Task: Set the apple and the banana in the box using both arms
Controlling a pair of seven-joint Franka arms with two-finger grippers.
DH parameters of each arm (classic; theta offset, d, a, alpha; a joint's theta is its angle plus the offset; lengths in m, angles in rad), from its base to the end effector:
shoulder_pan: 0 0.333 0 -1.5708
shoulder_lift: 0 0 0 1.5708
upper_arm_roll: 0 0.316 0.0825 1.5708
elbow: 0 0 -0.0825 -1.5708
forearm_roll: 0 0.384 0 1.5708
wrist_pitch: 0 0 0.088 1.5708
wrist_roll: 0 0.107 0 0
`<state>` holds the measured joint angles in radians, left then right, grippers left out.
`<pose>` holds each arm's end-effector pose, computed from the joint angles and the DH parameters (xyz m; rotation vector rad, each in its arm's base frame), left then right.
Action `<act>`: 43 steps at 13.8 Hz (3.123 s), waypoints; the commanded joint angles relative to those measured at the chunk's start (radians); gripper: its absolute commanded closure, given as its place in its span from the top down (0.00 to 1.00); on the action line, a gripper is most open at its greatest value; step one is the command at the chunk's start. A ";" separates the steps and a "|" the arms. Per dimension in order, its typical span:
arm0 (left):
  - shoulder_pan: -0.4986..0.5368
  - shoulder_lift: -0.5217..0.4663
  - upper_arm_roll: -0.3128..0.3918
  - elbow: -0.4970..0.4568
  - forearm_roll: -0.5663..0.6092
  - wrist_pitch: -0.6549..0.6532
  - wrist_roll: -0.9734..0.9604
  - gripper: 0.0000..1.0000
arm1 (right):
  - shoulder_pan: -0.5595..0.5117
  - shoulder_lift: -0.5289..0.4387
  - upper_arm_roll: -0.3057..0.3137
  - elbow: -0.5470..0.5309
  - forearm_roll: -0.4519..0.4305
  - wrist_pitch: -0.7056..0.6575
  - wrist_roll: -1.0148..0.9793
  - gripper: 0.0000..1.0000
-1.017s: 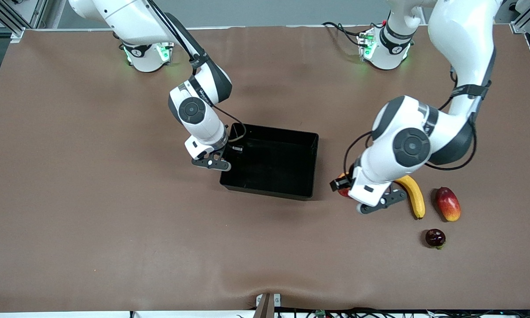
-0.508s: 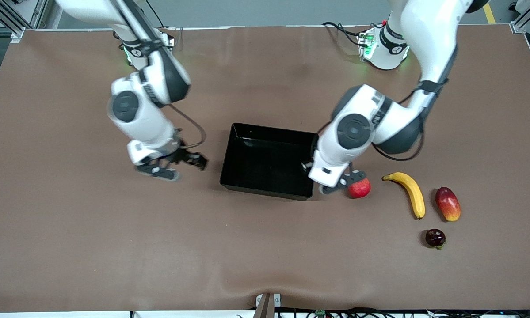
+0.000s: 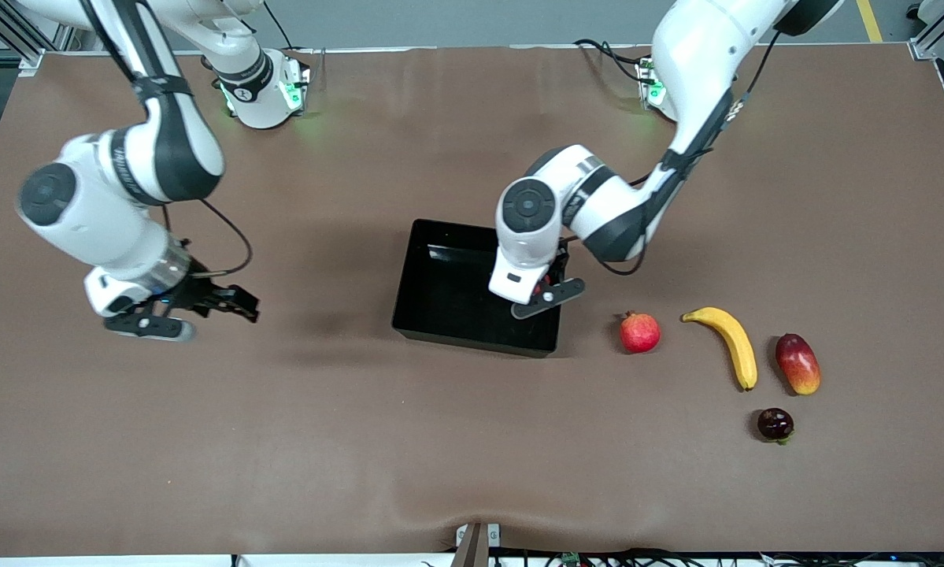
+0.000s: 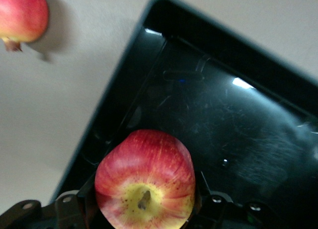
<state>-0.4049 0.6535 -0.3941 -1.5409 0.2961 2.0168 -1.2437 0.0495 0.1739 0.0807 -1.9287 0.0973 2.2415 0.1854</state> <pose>0.5197 -0.4525 0.2812 -2.9796 -0.5402 0.0717 0.6054 0.0803 0.4130 -3.0164 0.1700 -0.1855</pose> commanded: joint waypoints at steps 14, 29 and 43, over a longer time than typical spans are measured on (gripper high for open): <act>-0.008 0.021 0.004 -0.191 0.057 0.221 -0.097 0.00 | -0.218 -0.109 0.019 0.416 -0.094 -0.701 -0.164 1.00; -0.037 0.049 0.006 -0.153 0.081 0.224 -0.097 0.00 | -0.122 -0.117 -0.019 0.545 -0.097 -0.873 -0.123 1.00; -0.025 -0.046 0.006 -0.119 0.083 0.099 -0.108 1.00 | -0.053 -0.152 -0.138 0.544 -0.096 -0.927 -0.135 1.00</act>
<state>-0.4346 0.6757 -0.3894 -1.6721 0.3526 2.1926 -1.3380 -0.0217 0.0328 -0.0467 -1.3869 0.0136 1.3288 0.0542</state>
